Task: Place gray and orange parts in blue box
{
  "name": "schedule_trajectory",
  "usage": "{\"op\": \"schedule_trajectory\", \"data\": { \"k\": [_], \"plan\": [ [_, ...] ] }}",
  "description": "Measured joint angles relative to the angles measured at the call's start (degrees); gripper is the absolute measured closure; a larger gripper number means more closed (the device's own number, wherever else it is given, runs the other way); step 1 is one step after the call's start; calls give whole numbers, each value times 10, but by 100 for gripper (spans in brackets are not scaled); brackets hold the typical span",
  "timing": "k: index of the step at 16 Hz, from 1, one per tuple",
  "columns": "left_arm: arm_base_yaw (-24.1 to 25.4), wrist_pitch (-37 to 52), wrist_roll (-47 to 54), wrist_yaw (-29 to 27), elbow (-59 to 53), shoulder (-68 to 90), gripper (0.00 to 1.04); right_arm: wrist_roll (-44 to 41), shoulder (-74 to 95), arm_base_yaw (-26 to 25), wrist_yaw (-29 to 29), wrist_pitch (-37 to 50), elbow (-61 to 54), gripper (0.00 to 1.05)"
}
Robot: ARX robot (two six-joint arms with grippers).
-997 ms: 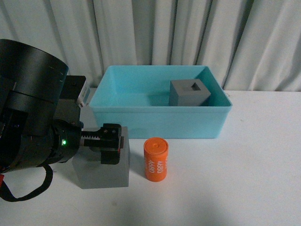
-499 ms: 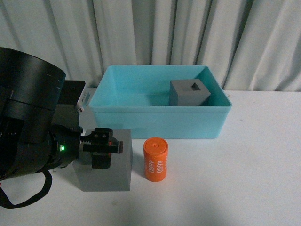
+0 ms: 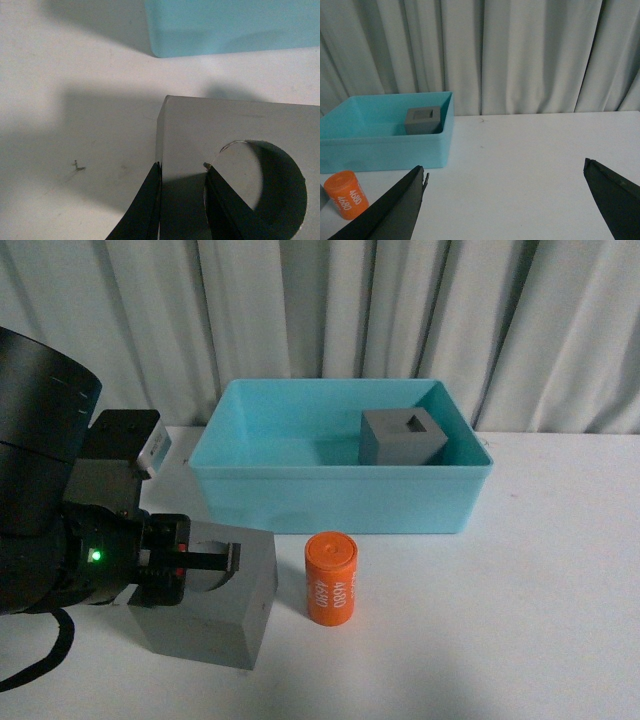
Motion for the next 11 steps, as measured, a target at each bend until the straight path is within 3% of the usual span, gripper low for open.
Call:
{"op": "schedule_trajectory", "data": {
  "k": [7, 11],
  "plan": [
    [42, -120, -45, 59, 4, -141, 85, 0, 0, 0, 0, 0, 0, 6],
    [23, -191, -82, 72, 82, -187, 85, 0, 0, 0, 0, 0, 0, 6]
  ]
}}
